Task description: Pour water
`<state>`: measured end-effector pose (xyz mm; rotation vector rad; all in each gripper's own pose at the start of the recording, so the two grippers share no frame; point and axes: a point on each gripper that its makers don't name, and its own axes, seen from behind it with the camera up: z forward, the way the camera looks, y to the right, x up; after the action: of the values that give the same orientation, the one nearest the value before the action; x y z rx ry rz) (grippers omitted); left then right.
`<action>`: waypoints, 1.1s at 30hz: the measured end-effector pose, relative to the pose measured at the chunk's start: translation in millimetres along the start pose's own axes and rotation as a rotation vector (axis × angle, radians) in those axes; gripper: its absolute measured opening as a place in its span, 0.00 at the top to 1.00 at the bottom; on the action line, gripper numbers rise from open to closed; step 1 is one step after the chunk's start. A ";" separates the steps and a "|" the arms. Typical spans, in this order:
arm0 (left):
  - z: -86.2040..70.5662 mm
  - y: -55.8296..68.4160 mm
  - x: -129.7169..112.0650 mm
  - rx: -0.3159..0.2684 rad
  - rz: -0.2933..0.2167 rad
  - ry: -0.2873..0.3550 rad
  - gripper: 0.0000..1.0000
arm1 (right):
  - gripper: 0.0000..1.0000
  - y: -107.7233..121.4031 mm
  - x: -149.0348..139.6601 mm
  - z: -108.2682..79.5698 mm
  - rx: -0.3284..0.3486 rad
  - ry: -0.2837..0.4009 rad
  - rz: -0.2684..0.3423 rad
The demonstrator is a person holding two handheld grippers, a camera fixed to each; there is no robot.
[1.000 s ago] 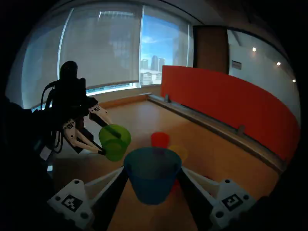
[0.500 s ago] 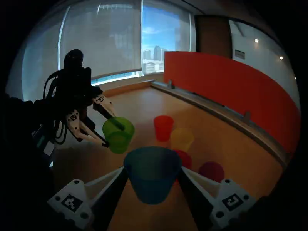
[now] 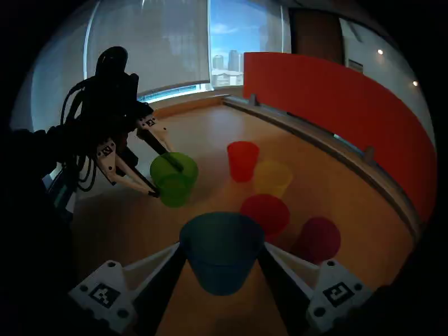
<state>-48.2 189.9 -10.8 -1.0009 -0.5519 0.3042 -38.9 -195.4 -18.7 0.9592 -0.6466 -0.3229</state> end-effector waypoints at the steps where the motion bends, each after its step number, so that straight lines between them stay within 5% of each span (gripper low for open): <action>1: 1.0 -0.3 -1.1 -0.001 -0.002 -0.003 0.21 | 0.10 -0.2 -2.1 1.8 0.002 -0.006 0.000; 33: 19.5 -9.8 -23.0 -0.027 -0.017 -0.068 0.22 | 0.11 -2.2 -38.0 32.5 0.031 -0.075 0.011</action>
<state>-78.2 187.6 -1.0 -1.0141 -0.6272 0.3179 -88.8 -197.9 -21.1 0.9765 -0.7270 -0.3406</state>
